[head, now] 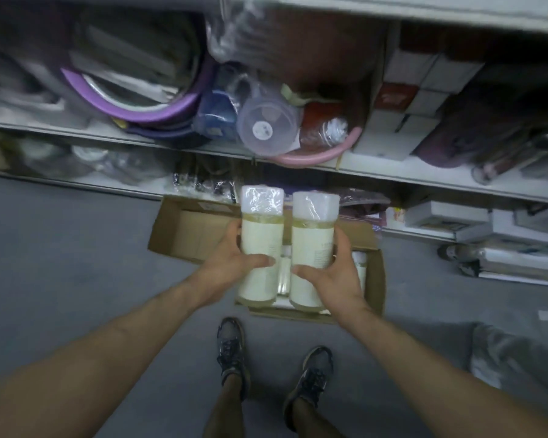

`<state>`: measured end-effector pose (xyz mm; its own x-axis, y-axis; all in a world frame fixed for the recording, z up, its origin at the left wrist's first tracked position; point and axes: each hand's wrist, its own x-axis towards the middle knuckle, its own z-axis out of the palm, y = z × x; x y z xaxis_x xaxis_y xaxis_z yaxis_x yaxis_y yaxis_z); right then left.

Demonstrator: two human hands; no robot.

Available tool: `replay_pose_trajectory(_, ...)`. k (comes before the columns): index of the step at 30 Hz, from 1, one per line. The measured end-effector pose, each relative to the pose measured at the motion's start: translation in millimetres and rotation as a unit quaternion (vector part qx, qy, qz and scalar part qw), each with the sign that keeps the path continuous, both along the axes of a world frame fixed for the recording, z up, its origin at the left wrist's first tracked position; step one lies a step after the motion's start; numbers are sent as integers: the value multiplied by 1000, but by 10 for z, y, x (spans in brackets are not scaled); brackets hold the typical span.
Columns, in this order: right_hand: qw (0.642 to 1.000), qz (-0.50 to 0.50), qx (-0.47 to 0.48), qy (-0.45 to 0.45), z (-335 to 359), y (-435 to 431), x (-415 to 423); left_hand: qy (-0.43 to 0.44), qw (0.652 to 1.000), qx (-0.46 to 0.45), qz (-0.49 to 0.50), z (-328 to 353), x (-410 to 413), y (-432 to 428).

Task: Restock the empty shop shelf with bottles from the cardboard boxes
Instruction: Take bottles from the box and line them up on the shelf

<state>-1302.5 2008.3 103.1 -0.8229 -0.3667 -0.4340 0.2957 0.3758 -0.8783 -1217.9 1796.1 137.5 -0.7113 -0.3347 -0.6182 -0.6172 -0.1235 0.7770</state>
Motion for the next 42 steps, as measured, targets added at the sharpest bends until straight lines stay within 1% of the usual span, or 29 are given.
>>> replay_pose_trajectory(7,997,48,-38,38,1343,-404,271,53,991,-32,117,1362,610,-287)
replay_pose_trajectory(11,992,95,-60,56,2047,-850,528,99,975,-59,192,2098,1076,-497)
replay_pose_trajectory(14,984,137,-78,87,2566,-1335,733,134,952,-85,261,2608,1453,-710)
replay_pose_trajectory(17,972,168,-106,128,3104,-1962,969,158,919,-130,336,3109,1794,-1051)
replay_pose_trajectory(21,953,197,-164,160,3778,-2853,1402,177,882,-198,389,3713,2263,-1723)
replay_pose_trajectory(26,929,216,-219,205,4559,-3812,1931,202,840,-280,418,4381,2784,-2629)
replay_pose_trajectory(32,908,203,-266,252,5333,-4654,2247,238,809,-338,418,5134,3052,-3524)
replay_pose_trajectory(37,894,189,-289,285,5805,-5253,2070,290,790,-351,410,5629,2863,-4167)
replay_pose_trajectory(42,881,159,-307,322,6073,-5792,1722,328,790,-374,358,5954,2452,-4739)
